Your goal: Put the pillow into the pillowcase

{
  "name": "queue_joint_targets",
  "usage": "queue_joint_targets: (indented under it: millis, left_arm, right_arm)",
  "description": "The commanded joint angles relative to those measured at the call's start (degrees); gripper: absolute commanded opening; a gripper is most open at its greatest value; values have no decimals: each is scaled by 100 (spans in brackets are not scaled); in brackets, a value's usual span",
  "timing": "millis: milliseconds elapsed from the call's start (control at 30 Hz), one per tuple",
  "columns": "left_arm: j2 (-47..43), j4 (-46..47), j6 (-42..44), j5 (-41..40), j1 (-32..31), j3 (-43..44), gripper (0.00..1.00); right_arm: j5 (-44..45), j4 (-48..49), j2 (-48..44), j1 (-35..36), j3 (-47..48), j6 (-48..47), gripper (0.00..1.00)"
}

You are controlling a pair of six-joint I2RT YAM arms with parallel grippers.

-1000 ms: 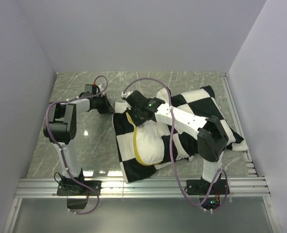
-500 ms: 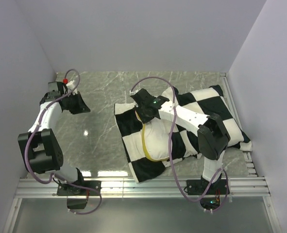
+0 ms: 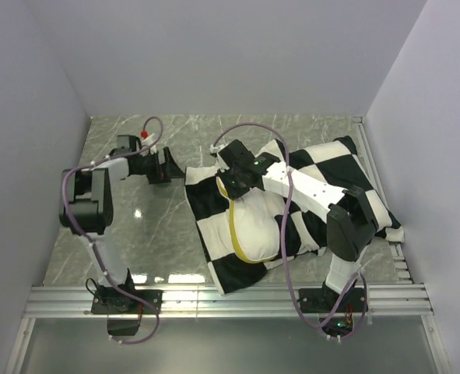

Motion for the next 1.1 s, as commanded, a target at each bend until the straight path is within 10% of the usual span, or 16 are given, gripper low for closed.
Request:
queue_joint_targets:
  millis: [0,167,500,867,967,1000,1067]
  left_arm:
    - [541,274,233,58,-389,619,99]
    - [1400,125,948,1529,-505,1418,99]
    - [3627,-6627,6450,2713,-1172,5137,99]
    - [2731,-5704,6213,2792,-1612,3267,99]
    - [2494,-5657,5824,2582,-1665,3204,54]
    - [2441,-5781,5833,2503,-1613,3257,1]
    - [2196,-6576,6286,2493,-1333,3284,0]
  right_arm:
    - [-584,-59,-478,-28,-241,-95,0]
    - [-946,73,-865,-28,-505,-226,0]
    - [-1096,-59,-1252,-28,-427,-244,0]
    - [-1324,-129,-1533,-46,-444,-174,0]
    - [-1149,-7,-1577,-37,-689,-261,0]
    - [-1035,63,-1551,-46,-786,-314,0]
    - [-439,388,-1455,-37,-1146,-463,0]
